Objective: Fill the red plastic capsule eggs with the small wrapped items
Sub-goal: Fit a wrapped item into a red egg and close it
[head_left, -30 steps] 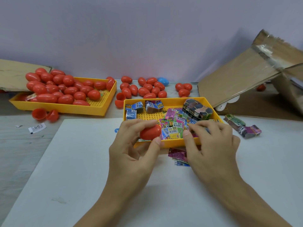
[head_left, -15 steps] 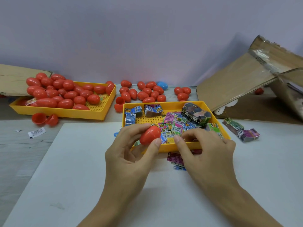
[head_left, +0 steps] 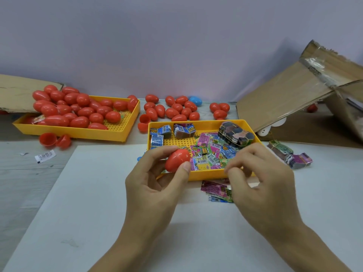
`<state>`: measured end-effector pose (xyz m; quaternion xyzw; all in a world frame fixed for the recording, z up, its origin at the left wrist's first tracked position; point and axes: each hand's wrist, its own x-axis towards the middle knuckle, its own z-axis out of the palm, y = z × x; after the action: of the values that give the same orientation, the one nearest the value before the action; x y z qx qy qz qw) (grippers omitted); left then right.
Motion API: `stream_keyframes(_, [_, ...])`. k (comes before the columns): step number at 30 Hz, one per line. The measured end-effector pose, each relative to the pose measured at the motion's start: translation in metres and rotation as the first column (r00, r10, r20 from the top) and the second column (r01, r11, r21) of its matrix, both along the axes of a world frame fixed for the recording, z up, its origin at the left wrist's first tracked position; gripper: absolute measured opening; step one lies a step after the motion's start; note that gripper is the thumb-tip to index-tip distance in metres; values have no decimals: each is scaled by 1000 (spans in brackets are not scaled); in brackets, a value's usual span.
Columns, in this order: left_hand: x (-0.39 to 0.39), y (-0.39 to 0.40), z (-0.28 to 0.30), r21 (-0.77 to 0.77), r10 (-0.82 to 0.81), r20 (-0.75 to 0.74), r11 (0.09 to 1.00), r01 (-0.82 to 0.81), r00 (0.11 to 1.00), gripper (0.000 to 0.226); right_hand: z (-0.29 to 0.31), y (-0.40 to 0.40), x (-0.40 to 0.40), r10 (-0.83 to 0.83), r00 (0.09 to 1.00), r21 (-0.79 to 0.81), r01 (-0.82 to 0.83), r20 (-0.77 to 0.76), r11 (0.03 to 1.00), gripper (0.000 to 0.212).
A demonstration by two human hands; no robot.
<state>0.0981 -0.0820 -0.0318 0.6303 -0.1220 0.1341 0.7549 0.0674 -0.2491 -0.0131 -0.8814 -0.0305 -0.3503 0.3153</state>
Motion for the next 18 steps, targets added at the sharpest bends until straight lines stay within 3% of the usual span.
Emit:
stream_keyframes(2, [0,0,0,-9,-1,-13,1000,1,1000,25,7,1,-6,61,975,-50,-73,-213,996,18])
stream_keyframes(4, [0,0,-1,-30,-6,-28,1000,5,1000,24,8,4,-11,-16,884,-236,-107,-467,966,22])
stream_keyframes(5, [0,1,-1,-38,-7,-32,999,5,999,23,7,5,-13,-70,848,-325,-124,-525,938,26])
stream_keyframes(8, [1,0,0,-39,-4,-46,999,2,999,22,9,3,-17,-133,793,-370,-123,-595,921,31])
stream_keyframes(11, [0,0,1,-32,-1,-50,999,-1,999,23,10,0,-18,-125,807,-348,-105,-577,931,28])
stream_keyframes(14, [0,0,0,-16,-7,-31,1000,6,1000,24,9,2,-19,33,847,-158,-137,-530,978,17])
stream_keyframes(18, [-2,1,-2,-14,-48,2,999,48,999,25,8,0,-13,263,910,328,-154,-320,932,9])
